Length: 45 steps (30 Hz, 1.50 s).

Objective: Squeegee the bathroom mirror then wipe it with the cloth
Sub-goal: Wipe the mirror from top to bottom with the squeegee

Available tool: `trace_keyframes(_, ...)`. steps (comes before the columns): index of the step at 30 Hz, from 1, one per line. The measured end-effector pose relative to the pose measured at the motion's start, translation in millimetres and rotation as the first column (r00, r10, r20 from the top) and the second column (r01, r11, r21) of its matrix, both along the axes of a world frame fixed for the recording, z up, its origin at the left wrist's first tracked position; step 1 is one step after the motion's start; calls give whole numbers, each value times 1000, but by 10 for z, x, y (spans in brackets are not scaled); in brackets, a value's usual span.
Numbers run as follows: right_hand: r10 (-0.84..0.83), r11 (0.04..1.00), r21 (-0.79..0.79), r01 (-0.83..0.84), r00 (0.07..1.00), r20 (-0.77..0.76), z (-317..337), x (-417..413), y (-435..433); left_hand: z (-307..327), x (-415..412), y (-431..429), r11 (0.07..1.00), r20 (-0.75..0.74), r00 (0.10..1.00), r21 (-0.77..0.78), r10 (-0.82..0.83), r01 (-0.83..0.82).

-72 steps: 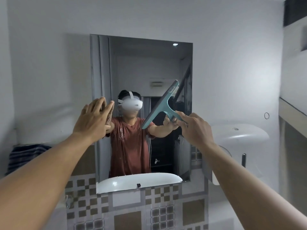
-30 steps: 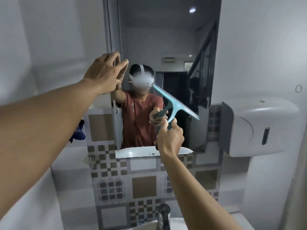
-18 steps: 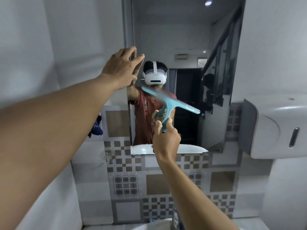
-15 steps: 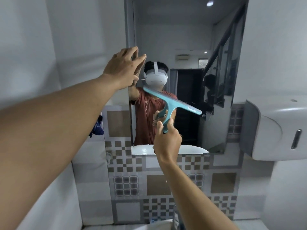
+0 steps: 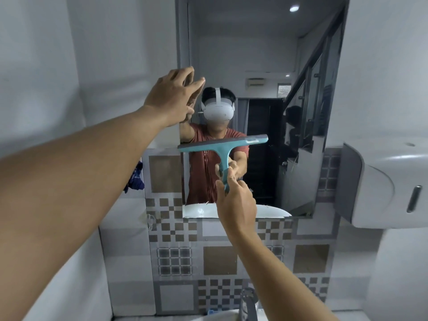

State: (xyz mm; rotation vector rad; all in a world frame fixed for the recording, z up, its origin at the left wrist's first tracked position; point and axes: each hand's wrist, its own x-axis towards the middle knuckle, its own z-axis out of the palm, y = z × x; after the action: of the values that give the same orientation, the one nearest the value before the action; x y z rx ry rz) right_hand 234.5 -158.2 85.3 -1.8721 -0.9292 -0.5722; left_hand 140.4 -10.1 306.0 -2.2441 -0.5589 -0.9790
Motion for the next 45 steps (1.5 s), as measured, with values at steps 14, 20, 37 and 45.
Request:
trace_keyframes(14, 0, 908, -368, 198, 881, 473, 248, 637, -639, -495, 78, -114, 998, 102, 994, 42, 37, -42)
trace_keyframes(20, 6, 888, -382, 256, 823, 567, 408, 906, -839, -1031, 97, -140, 993, 48, 998, -113, 28, -22)
trace_keyframes(37, -73, 876, -360, 321, 826, 560, 431, 1344, -1281, -1179, 209, -100, 992, 7, 998, -104, 66, -65)
trace_keyframes(45, -189, 908, -304, 289, 928, 320, 284, 1511, -1533, -1190, 213, -99, 992, -4, 999, -117, 48, -48)
